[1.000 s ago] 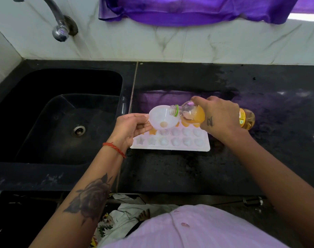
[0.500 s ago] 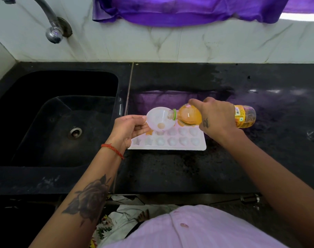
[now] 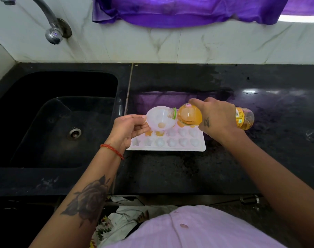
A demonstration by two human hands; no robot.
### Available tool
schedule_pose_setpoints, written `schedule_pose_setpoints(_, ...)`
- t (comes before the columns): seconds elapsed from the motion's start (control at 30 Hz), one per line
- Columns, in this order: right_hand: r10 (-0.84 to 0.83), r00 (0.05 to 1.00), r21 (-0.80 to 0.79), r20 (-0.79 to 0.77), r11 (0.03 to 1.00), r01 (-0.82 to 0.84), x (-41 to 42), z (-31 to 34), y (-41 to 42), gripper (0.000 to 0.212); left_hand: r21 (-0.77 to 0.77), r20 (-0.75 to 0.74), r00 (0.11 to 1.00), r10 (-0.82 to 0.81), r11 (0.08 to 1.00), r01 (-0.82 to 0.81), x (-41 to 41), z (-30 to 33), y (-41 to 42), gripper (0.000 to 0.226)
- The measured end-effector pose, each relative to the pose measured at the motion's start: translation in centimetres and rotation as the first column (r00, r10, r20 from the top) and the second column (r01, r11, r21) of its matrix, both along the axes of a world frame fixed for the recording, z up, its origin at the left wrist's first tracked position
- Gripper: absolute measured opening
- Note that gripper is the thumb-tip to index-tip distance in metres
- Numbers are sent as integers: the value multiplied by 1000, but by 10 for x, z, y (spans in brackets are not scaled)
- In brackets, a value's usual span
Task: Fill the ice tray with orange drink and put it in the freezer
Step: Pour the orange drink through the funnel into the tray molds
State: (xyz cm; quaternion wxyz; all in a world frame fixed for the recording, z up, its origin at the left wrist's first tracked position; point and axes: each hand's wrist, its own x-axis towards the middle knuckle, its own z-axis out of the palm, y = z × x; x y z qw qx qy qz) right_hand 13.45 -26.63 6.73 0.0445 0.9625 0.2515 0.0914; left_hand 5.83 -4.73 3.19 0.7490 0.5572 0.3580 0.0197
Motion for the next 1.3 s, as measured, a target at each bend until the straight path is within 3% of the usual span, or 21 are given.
schedule_pose_setpoints(0.4, -54, 998, 36, 16, 998, 53, 0, 5, -17, 53, -15, 43, 996, -74, 997, 74, 10, 3, -15, 6)
schedule_pose_setpoints(0.9, -59, 998, -62, 22, 996, 60, -5, 3, -23, 53, 8, 5, 995, -103, 995, 103, 15, -4, -22, 4)
schedule_pose_setpoints(1.3, -83, 996, 69, -28, 994, 85, 0, 4, -27, 56, -20, 3, 995, -96, 995, 96, 15, 0, -23, 6)
